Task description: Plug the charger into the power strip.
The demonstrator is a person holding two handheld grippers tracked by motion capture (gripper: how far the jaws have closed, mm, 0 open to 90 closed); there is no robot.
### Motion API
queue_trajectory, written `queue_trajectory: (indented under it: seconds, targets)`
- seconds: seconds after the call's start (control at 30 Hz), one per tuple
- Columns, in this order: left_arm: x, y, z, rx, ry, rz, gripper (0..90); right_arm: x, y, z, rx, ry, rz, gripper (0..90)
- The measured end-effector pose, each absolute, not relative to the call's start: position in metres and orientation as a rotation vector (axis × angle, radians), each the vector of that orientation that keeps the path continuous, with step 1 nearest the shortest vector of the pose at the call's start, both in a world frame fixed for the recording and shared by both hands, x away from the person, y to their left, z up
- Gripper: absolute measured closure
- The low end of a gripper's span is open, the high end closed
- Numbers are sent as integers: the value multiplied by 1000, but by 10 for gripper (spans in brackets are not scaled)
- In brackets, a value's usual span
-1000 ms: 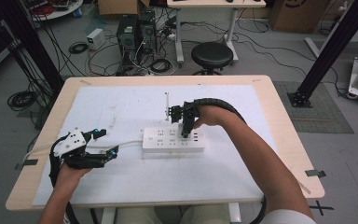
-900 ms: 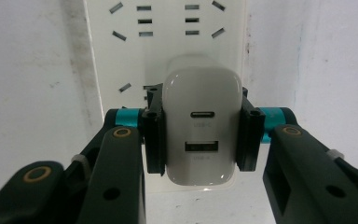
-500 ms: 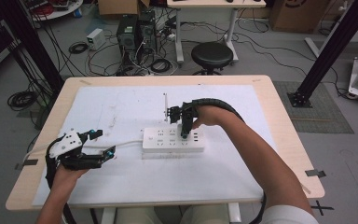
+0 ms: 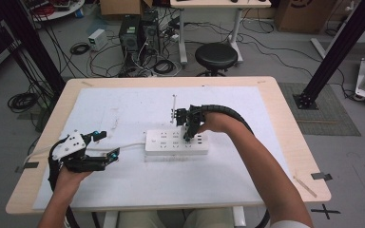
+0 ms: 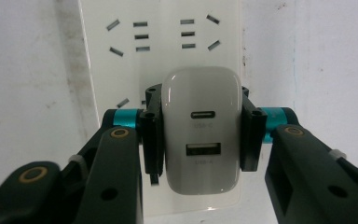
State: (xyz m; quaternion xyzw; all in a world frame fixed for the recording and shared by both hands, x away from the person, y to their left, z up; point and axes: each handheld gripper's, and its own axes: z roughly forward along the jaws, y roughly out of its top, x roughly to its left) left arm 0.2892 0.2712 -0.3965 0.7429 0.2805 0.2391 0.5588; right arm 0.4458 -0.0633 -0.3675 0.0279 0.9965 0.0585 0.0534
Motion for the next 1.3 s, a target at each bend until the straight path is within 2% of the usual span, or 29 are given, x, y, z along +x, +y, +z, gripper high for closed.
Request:
queue_trajectory:
  seconds: [0.2, 0.3, 0.53, 0.63, 0.83, 0.87, 1.17, 1.3]
  targets:
    - [289, 273, -399, 1748, 666, 558, 206, 447, -67, -369, 225, 2995, 262, 274]
    - [289, 274, -400, 1744, 672, 557, 206, 447, -72, -367, 279, 2970, 314, 209]
    - [289, 274, -400, 1731, 669, 560, 206, 446, -93, -344, 474, 2907, 559, 208]
    - [290, 272, -401, 1733, 665, 553, 206, 441, -105, -338, 476, 2892, 626, 127]
    - [291, 268, -401, 1737, 655, 542, 206, 431, -131, -333, 581, 2822, 724, 97]
    - [291, 267, -400, 1735, 655, 543, 206, 429, -138, -334, 601, 2792, 746, 7]
    - [295, 264, -403, 1721, 654, 556, 206, 408, -187, -338, 789, 2638, 905, 8]
    - [296, 262, -406, 1708, 659, 563, 206, 387, -212, -342, 895, 2490, 1002, 9]
